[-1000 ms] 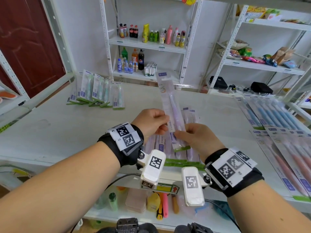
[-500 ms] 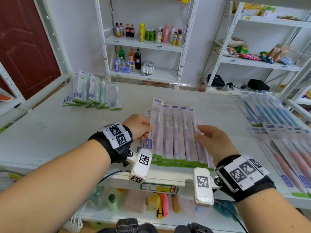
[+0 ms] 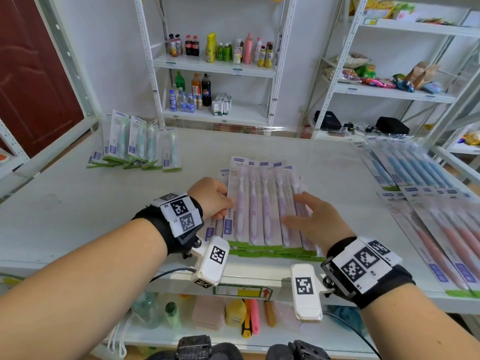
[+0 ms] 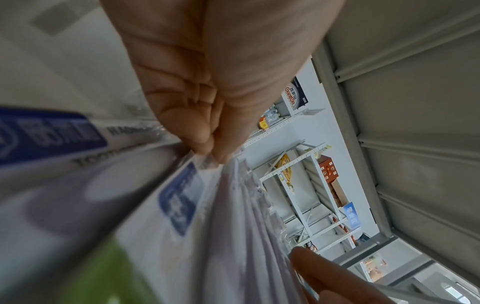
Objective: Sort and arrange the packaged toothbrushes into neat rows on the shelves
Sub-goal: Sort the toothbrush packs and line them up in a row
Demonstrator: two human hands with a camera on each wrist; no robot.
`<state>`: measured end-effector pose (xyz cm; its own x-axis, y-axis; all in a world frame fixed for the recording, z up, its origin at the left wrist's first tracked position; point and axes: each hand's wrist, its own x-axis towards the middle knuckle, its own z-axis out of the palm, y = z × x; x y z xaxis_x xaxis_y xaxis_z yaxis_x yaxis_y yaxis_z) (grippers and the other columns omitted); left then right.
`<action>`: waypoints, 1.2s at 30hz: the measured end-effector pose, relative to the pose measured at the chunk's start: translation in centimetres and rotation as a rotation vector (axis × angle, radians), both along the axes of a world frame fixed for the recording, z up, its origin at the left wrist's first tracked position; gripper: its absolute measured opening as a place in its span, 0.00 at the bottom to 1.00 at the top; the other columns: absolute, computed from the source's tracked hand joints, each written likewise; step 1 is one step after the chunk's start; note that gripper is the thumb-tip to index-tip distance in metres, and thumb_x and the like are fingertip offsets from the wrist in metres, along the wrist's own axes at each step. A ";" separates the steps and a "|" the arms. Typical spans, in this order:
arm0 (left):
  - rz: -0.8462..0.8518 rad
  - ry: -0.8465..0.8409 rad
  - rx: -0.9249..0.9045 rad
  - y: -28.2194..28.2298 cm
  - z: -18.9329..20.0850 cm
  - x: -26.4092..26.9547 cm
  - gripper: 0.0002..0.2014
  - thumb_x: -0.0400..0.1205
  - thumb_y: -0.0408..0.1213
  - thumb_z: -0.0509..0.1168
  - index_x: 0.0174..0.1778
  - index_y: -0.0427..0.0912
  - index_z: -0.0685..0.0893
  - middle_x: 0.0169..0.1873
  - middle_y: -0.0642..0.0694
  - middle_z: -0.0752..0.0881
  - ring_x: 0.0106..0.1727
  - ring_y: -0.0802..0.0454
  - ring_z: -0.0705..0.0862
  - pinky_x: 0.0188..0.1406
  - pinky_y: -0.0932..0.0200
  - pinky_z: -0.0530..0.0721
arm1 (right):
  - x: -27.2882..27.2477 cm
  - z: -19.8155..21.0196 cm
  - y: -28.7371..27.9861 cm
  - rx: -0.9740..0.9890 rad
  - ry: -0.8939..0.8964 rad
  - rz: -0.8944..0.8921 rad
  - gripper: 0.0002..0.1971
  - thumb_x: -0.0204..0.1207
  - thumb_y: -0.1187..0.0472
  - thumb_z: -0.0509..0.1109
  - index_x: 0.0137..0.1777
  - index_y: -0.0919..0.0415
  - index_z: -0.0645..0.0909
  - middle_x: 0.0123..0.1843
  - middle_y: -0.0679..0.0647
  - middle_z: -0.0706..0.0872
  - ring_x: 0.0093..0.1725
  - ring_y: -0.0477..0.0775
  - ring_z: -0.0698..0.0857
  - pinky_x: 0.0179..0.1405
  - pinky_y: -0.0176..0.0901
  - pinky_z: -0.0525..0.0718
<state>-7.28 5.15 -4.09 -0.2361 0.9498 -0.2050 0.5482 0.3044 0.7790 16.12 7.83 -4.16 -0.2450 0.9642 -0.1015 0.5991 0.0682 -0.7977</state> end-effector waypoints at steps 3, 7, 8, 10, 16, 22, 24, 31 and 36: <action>-0.026 0.035 -0.019 0.1 0.2 0.0 0.03 0.77 0.34 0.69 0.38 0.43 0.85 0.27 0.45 0.87 0.25 0.53 0.84 0.39 0.57 0.87 | -0.8 -0.1 0.0 0.012 -0.084 0.057 0.37 0.67 0.51 0.78 0.77 0.49 0.68 0.83 0.45 0.57 0.78 0.52 0.66 0.66 0.44 0.73; -0.069 0.090 -0.038 0.2 0.4 0.1 0.05 0.76 0.34 0.69 0.37 0.38 0.87 0.30 0.43 0.88 0.28 0.49 0.86 0.43 0.55 0.87 | -1.7 -0.4 0.1 0.035 -0.214 0.135 0.40 0.66 0.44 0.77 0.78 0.43 0.65 0.85 0.48 0.50 0.83 0.53 0.54 0.80 0.55 0.60; -0.078 0.101 -0.035 0.2 0.5 0.1 0.07 0.76 0.34 0.68 0.33 0.39 0.85 0.28 0.44 0.87 0.29 0.48 0.87 0.43 0.55 0.87 | -1.9 -0.5 0.1 0.042 -0.259 0.152 0.40 0.66 0.42 0.76 0.78 0.41 0.64 0.85 0.49 0.48 0.83 0.54 0.51 0.81 0.57 0.57; -0.078 0.107 -0.035 0.3 0.5 0.2 0.07 0.77 0.34 0.68 0.32 0.40 0.84 0.27 0.45 0.86 0.30 0.47 0.88 0.44 0.56 0.87 | -2.3 -0.6 0.0 0.062 -0.342 0.172 0.39 0.66 0.38 0.74 0.77 0.37 0.64 0.85 0.51 0.46 0.84 0.56 0.45 0.82 0.56 0.51; -0.087 0.086 -0.024 0.3 0.4 0.1 0.06 0.77 0.35 0.69 0.33 0.41 0.83 0.24 0.50 0.85 0.28 0.49 0.88 0.46 0.48 0.89 | -2.6 -0.5 -0.2 0.075 -0.407 0.189 0.36 0.67 0.37 0.72 0.75 0.35 0.66 0.85 0.52 0.45 0.84 0.56 0.42 0.81 0.51 0.43; -0.064 0.040 0.002 0.3 0.1 0.0 0.08 0.75 0.35 0.71 0.31 0.48 0.81 0.28 0.49 0.86 0.32 0.47 0.89 0.46 0.45 0.89 | -2.5 -0.5 -0.6 0.078 -0.400 0.199 0.36 0.67 0.39 0.73 0.76 0.36 0.66 0.85 0.51 0.44 0.83 0.55 0.40 0.81 0.52 0.44; -0.054 0.033 0.011 0.2 0.0 0.0 0.08 0.75 0.36 0.71 0.32 0.49 0.81 0.30 0.47 0.87 0.31 0.48 0.88 0.47 0.46 0.89 | -2.5 -0.6 -0.7 0.077 -0.390 0.200 0.36 0.67 0.39 0.73 0.76 0.37 0.66 0.85 0.51 0.44 0.83 0.55 0.40 0.81 0.52 0.44; -0.035 0.100 0.046 0.1 -0.1 0.0 0.13 0.75 0.39 0.72 0.53 0.37 0.86 0.38 0.45 0.87 0.33 0.51 0.86 0.47 0.54 0.87 | -2.1 -0.5 -0.8 0.048 -0.253 0.157 0.37 0.68 0.43 0.75 0.77 0.40 0.65 0.85 0.50 0.46 0.84 0.54 0.45 0.82 0.57 0.51; -0.148 0.277 0.163 -0.7 0.2 0.4 0.27 0.76 0.46 0.71 0.71 0.45 0.77 0.68 0.46 0.78 0.66 0.51 0.76 0.67 0.58 0.71 | -1.2 -0.6 -0.7 0.032 -0.172 0.114 0.37 0.67 0.44 0.76 0.77 0.40 0.66 0.85 0.50 0.49 0.83 0.53 0.53 0.80 0.58 0.58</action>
<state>-6.86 4.50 -3.94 -0.1185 0.9929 0.0045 0.7747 0.0896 0.6260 14.94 7.10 -4.77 -0.3339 0.9348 -0.1206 0.7136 0.1671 -0.6804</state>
